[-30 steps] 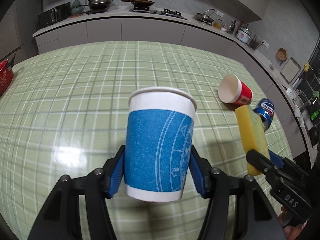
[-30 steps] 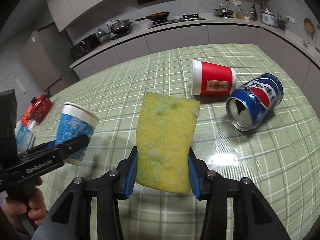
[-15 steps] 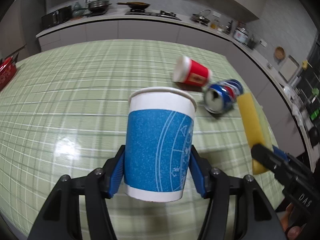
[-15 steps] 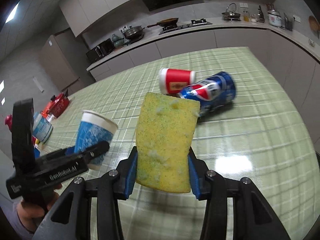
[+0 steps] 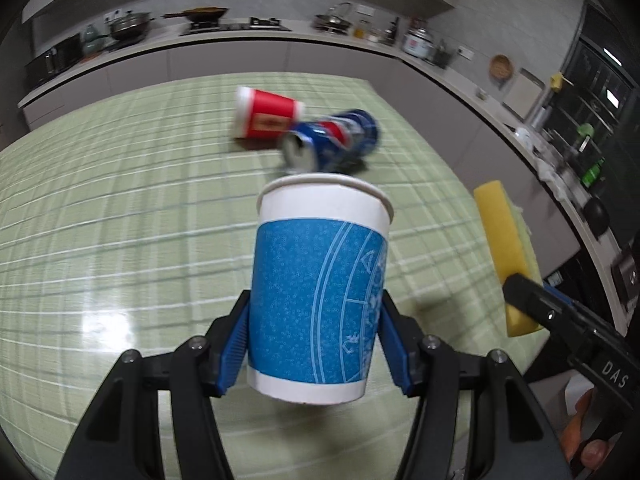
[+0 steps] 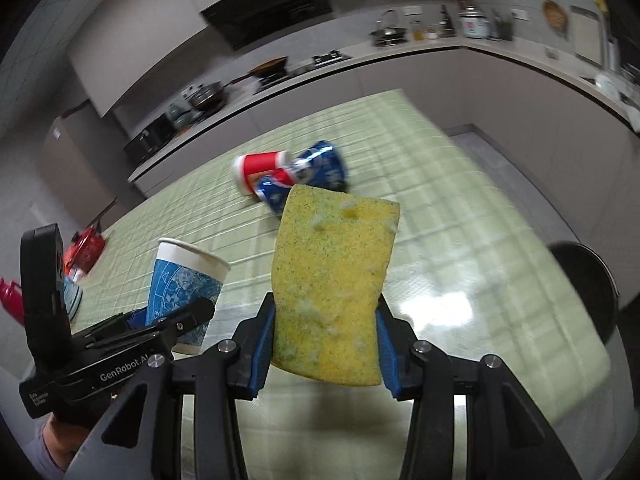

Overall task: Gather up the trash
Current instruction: 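Lift the blue cup and yellow sponge and carry both over the bin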

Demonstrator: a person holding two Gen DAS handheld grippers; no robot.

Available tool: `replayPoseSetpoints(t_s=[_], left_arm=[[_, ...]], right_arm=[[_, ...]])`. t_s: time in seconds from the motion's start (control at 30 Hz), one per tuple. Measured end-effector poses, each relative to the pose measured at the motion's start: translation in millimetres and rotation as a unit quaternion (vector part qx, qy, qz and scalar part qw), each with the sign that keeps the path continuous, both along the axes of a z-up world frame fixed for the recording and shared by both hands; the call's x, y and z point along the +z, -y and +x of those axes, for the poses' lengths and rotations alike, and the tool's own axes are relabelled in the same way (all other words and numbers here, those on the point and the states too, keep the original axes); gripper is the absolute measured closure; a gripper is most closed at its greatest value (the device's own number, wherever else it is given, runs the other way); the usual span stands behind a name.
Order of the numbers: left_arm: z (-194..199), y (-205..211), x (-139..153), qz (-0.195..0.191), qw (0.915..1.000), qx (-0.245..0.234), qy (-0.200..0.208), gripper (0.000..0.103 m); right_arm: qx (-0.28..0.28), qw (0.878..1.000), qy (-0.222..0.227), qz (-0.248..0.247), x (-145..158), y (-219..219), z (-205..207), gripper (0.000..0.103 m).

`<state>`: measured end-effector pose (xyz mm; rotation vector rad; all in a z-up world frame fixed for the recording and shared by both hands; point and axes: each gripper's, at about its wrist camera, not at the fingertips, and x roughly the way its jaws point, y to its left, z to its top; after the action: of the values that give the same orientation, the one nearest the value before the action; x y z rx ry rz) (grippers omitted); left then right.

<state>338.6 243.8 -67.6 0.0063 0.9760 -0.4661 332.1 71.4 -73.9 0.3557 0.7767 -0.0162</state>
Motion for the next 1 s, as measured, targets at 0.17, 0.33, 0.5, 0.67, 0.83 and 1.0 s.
replayPoseSetpoints(t_s=[0.17,0.33,0.5,0.67,0.83,1.0], left_arm=[[-16,44,6,0.003,0.9997,-0.021,0.011,0.043],[-29,111,7,0.006,0.9995,-0.021,0.021,0.043],[-45,187,3,-0.002,0.9999,-0.005,0.014,0.043],[-54,264,-5,-0.013,0.9999,-0.003,0.0,0.043],[-57,320,-13,-0.014,0.9996,-0.019,-0.012,0.043],[-55,360,-31,0.006,0.9989,-0.04,-0.023,0.043]], right_arm=[[-0.024,1.0,0.01,0.006,2,40,-22,0.056],[-0.03,0.999,0.016,0.011,1,101,-38,0.056],[-0.016,1.0,0.012,0.013,-1,187,-49,0.056],[-0.006,1.0,0.007,0.006,-2,266,-56,0.056],[-0.013,1.0,-0.009,0.004,-10,335,-62,0.056],[-0.029,0.999,-0.031,0.01,-33,376,-62,0.056]])
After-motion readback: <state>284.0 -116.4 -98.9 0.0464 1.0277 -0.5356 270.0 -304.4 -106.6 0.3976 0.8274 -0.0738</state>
